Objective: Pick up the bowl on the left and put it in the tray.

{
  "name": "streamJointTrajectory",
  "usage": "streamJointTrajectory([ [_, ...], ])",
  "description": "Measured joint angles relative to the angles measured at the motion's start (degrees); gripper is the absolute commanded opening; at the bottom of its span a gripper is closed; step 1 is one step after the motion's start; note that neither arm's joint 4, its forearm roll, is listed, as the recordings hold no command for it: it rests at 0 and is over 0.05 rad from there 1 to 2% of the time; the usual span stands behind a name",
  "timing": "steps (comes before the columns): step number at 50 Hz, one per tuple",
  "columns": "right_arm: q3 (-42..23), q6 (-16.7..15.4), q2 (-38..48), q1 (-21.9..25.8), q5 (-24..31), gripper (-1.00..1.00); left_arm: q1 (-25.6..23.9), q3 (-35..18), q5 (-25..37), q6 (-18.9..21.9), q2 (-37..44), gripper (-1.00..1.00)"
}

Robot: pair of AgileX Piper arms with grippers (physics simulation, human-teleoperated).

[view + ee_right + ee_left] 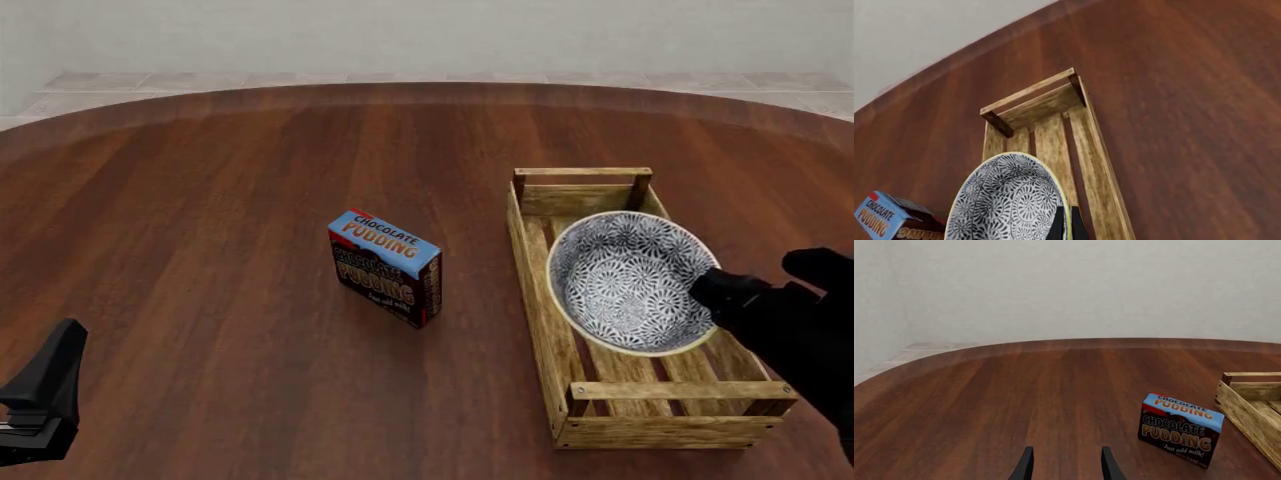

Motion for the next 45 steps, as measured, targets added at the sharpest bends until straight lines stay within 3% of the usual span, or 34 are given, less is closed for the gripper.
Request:
streamJointTrajectory([
  [45,-0.2,-0.8,2.3,0.4,-2.1,-1.0,0.0,0.0,0.0,0.0,0.0,1.0],
])
